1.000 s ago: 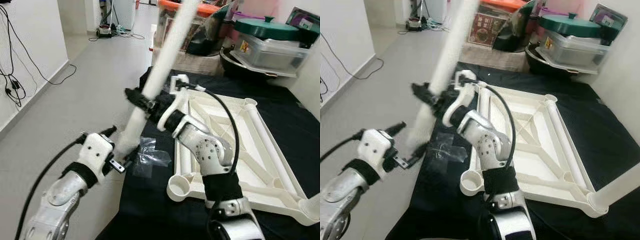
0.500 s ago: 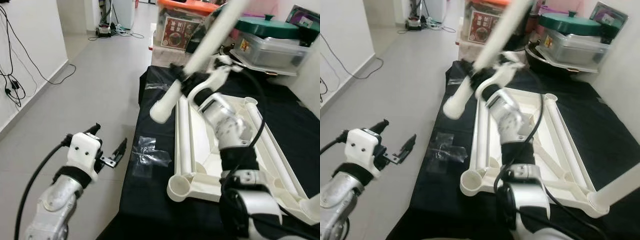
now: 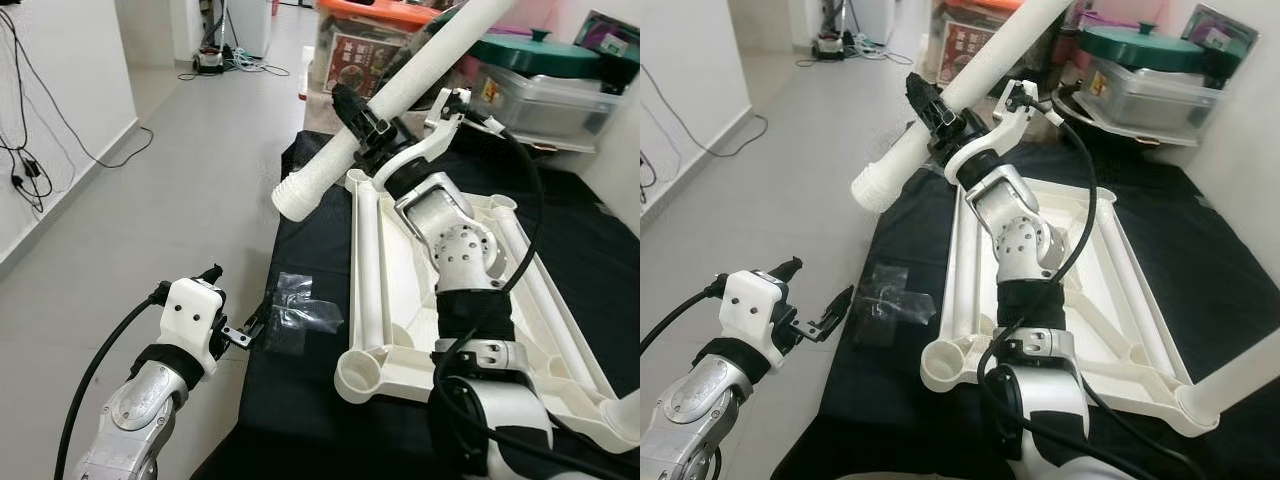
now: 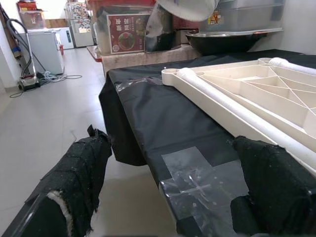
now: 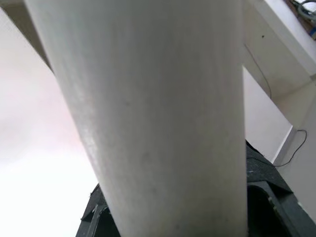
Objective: Building children table
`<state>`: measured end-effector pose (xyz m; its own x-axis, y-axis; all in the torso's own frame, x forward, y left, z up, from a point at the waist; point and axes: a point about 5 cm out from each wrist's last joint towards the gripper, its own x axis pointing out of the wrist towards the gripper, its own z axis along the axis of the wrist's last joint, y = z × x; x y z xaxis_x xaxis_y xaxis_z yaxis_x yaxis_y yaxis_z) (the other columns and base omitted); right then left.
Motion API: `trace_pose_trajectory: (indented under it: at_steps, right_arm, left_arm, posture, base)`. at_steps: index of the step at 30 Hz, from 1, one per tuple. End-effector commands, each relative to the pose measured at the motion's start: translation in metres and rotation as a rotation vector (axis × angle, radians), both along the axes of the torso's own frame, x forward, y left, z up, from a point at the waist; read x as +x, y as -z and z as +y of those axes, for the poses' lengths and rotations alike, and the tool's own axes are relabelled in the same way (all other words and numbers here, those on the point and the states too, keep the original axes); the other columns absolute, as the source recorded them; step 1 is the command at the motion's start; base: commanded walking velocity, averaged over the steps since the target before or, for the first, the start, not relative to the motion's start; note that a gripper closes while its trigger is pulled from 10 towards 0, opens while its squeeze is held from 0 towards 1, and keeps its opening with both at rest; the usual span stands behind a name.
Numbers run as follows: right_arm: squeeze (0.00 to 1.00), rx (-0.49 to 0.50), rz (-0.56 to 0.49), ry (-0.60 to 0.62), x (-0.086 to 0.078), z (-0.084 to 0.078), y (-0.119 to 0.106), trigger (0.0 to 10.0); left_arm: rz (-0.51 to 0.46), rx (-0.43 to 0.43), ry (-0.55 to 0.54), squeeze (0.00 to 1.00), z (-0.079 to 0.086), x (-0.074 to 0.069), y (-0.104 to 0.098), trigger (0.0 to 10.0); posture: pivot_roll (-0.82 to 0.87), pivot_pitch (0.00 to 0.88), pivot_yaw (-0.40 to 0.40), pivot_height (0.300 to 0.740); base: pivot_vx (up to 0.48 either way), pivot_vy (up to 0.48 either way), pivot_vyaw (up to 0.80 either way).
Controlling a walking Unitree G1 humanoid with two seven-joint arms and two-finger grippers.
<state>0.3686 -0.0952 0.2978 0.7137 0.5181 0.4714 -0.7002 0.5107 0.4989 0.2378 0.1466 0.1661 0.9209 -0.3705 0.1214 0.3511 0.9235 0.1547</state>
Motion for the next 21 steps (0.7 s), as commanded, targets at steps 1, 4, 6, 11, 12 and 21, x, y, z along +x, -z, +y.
trace_pose_trajectory:
  at_steps: [1,4,6,11,12,21]
  right_arm:
    - [0.00,-0.027,-0.044,-0.020,-0.004,0.002,-0.001,0.0]
    - [0.00,-0.039,-0.054,-0.031,-0.005,0.005,0.001,0.0]
    - [0.00,-0.062,-0.076,-0.086,-0.009,0.009,0.002,0.0]
    - [0.00,-0.089,-0.109,-0.179,-0.015,0.016,0.004,0.0]
    - [0.00,-0.120,-0.143,-0.250,-0.022,0.020,0.006,0.0]
    - [0.00,-0.209,-0.264,-0.563,-0.049,0.034,0.018,0.0]
  left_arm:
    - [0.021,-0.011,0.013,0.00,-0.002,0.001,0.002,10.0]
    - [0.021,-0.017,0.016,0.00,-0.002,0.001,0.002,10.0]
    - [0.027,-0.052,0.042,0.00,-0.004,-0.001,0.000,10.0]
    - [0.032,-0.104,0.087,0.00,-0.007,-0.004,-0.004,10.0]
    - [0.036,-0.132,0.139,0.00,-0.009,-0.007,-0.008,10.0]
    - [0.053,-0.175,0.316,0.00,-0.006,-0.020,-0.023,10.0]
  posture:
    - [0.12,0.000,-0.141,0.740]
    - [0.12,0.000,-0.141,0.740]
    - [0.12,0.000,-0.142,0.740]
    - [0.12,0.000,-0.139,0.740]
    - [0.12,0.000,-0.140,0.740]
    - [0.13,0.000,-0.139,0.740]
  base:
    - [0.000,0.000,0.00]
    - [0.000,0.000,0.00]
    - [0.000,0.000,0.00]
    - [0.000,0.000,0.00]
    - [0.000,0.000,0.00]
    - [0.000,0.000,0.00]
